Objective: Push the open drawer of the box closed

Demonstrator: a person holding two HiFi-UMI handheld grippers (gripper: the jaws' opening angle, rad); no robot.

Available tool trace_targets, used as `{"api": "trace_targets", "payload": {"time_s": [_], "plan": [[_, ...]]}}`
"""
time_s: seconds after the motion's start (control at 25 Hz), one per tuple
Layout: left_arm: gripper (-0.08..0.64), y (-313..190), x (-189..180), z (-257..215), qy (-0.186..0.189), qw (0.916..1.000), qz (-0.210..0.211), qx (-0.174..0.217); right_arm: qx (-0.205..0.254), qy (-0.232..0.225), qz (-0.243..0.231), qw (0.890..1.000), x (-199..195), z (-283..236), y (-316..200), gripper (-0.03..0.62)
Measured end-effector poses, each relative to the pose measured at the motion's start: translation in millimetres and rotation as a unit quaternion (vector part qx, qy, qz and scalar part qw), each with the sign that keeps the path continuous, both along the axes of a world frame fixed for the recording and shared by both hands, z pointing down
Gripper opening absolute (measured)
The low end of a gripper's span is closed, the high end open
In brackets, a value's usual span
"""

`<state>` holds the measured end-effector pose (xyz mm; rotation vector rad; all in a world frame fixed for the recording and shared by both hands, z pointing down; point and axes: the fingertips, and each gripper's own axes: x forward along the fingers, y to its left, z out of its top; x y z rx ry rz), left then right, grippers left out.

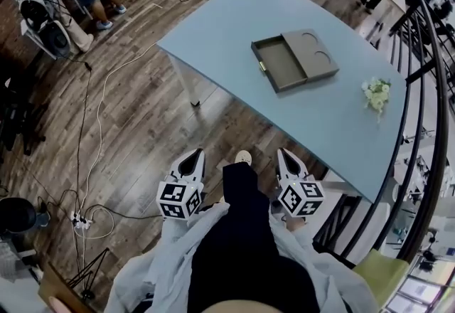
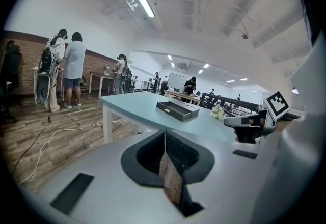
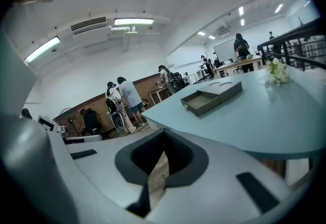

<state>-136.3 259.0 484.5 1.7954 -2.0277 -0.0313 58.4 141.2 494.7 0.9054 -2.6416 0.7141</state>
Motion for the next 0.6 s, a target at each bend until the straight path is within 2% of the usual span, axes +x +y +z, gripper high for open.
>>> {"api": "trace_targets", "payload": {"time_s": [0.36, 0.6], "plan": [[0.023, -78.9, -35.8, -13.2, -0.014, 0.9999, 0.002, 0.002, 0.007, -0.009, -0.002, 1.000, -31.7, -13.1, -79.6, 0.005], [0.023, -134.8, -50.8, -13.8, -0.009, 0.9999, 0.003, -0.003, 0.000, -0.007, -0.011, 1.000, -55.6, -14.1, -129.8, 0.005]]}}
